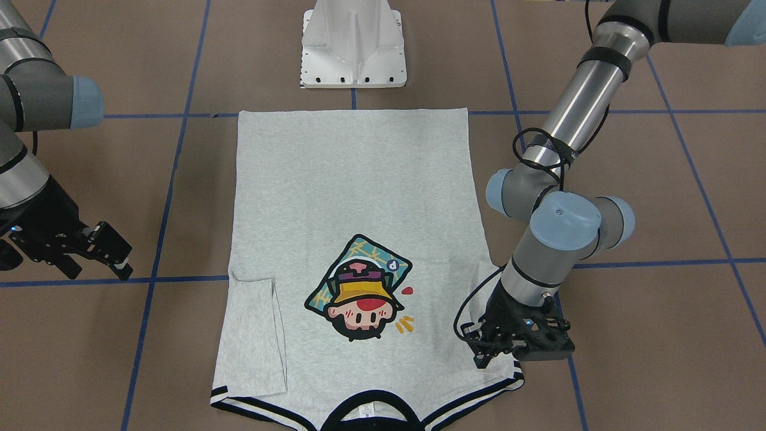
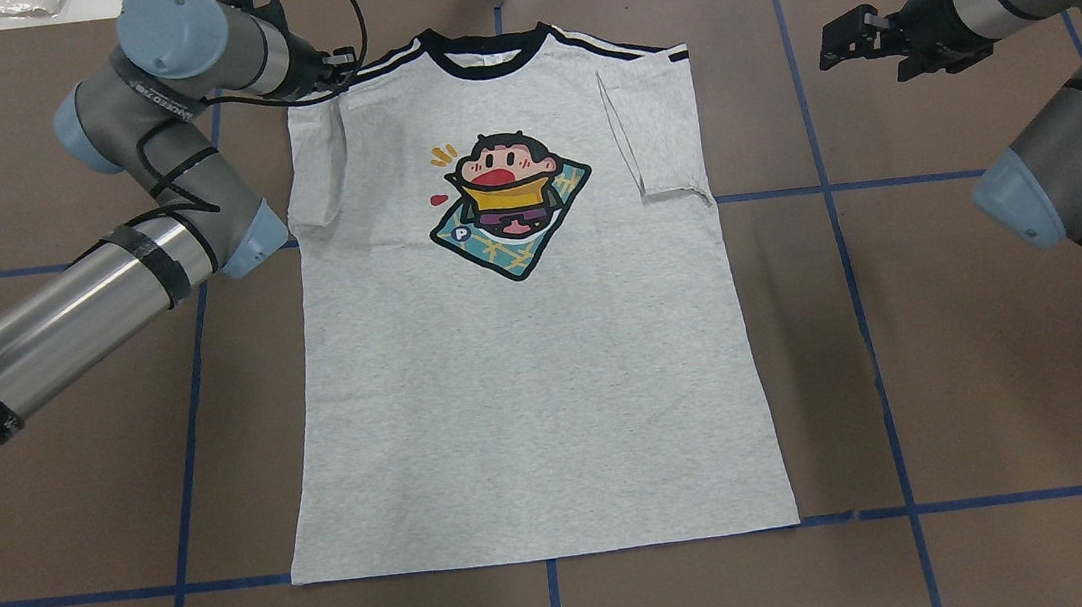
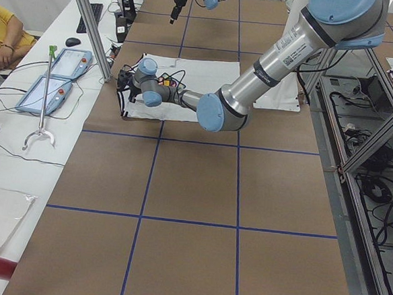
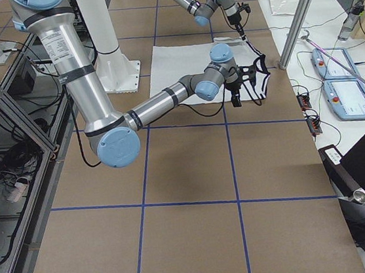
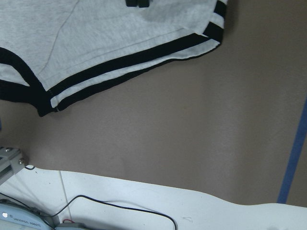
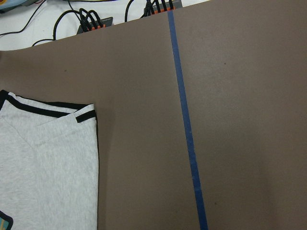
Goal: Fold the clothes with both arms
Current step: 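Fold the sleeve nearest the left gripper inward onto the shirt body, then move both grippers toward the hem corners nearest the robot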
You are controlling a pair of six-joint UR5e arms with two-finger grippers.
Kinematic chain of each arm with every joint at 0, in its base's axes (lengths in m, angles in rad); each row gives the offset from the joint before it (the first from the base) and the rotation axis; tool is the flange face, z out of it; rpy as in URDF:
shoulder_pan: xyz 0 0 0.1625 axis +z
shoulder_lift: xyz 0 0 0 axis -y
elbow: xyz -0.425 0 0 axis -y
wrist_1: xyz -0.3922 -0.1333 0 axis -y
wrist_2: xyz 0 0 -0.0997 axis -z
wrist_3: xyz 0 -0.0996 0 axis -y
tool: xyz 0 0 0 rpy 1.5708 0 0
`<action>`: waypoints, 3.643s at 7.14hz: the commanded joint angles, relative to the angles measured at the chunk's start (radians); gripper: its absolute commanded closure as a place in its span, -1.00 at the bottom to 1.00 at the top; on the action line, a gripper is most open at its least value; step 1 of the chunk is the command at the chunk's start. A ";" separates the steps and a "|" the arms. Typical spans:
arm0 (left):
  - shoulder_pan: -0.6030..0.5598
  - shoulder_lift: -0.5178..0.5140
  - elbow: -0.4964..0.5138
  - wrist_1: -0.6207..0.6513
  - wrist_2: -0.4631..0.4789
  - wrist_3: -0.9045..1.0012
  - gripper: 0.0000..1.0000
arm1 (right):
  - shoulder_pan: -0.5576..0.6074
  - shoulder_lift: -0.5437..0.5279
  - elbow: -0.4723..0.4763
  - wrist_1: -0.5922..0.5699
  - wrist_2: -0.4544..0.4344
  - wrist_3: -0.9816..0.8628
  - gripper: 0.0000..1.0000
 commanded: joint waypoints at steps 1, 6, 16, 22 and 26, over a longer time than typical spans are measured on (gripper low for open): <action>0.022 -0.022 0.028 -0.003 0.059 -0.004 0.09 | 0.000 0.001 -0.003 0.000 -0.009 0.001 -0.99; 0.047 0.168 -0.351 0.041 -0.046 -0.009 -0.58 | -0.020 -0.006 0.064 -0.009 -0.012 0.149 -0.99; 0.053 0.606 -0.989 0.252 -0.327 -0.136 -0.98 | -0.980 -0.313 0.543 -0.322 -0.636 1.151 -0.85; 0.055 0.610 -0.994 0.249 -0.326 -0.138 -0.99 | -0.986 -0.292 0.486 -0.351 -0.641 1.183 -0.69; 0.064 0.608 -0.989 0.249 -0.321 -0.144 -0.99 | -0.985 -0.292 0.469 -0.351 -0.641 1.183 -0.37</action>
